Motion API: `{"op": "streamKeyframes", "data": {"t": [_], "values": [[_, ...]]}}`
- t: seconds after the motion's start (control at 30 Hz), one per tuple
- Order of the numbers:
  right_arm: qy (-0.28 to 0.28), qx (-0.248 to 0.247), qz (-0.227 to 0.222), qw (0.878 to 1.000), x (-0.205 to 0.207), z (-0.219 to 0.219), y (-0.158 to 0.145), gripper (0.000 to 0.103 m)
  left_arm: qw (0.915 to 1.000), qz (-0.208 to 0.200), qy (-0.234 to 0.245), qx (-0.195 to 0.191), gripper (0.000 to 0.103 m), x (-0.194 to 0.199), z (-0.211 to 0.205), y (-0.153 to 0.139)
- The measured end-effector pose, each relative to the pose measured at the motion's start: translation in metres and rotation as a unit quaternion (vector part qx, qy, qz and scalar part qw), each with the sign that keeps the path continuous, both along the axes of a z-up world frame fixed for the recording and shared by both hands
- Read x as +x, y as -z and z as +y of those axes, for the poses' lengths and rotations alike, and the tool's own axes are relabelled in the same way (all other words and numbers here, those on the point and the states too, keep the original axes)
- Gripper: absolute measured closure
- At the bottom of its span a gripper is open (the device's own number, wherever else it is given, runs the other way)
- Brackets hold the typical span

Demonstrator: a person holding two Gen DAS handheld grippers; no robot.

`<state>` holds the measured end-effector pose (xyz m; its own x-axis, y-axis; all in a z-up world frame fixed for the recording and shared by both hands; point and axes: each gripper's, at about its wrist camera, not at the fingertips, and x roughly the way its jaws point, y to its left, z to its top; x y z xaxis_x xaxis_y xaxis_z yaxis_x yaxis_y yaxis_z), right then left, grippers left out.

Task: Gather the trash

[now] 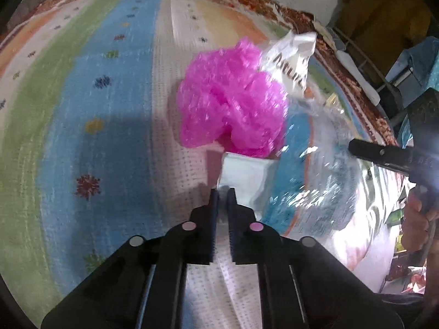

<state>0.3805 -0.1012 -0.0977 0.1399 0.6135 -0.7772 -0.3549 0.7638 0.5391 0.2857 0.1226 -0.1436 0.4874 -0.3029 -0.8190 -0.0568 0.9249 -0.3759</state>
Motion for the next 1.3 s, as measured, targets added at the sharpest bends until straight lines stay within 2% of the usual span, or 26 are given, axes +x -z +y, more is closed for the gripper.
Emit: {"op": "streamKeyframes", "data": {"t": [0.13, 0.4, 0.73, 1.07, 1.3], "values": [[-0.015, 0.011, -0.028, 0.999, -0.009, 0.005, -0.027, 0.103, 0.9998, -0.016, -0.013, -0.002, 0.100, -0.007, 0.003, -0.018], [-0.033, -0.029, -0.084, 0.995, -0.036, 0.012, -0.071, 0.103, 0.9988, -0.014, -0.039, 0.025, 0.101, -0.022, 0.008, -0.049], [-0.031, -0.081, -0.130, 0.988, -0.078, -0.003, -0.095, 0.103, 0.9964, -0.007, -0.059, 0.060, 0.101, -0.045, -0.005, -0.088], [-0.042, -0.094, -0.171, 0.980, -0.127, -0.010, -0.121, 0.103, 0.9953, -0.056, -0.027, 0.074, 0.101, -0.073, -0.037, -0.121], [-0.046, -0.097, -0.202, 0.974, -0.159, -0.013, -0.142, 0.103, 0.9947, -0.057, -0.033, 0.079, 0.101, -0.093, -0.046, -0.133]]}}
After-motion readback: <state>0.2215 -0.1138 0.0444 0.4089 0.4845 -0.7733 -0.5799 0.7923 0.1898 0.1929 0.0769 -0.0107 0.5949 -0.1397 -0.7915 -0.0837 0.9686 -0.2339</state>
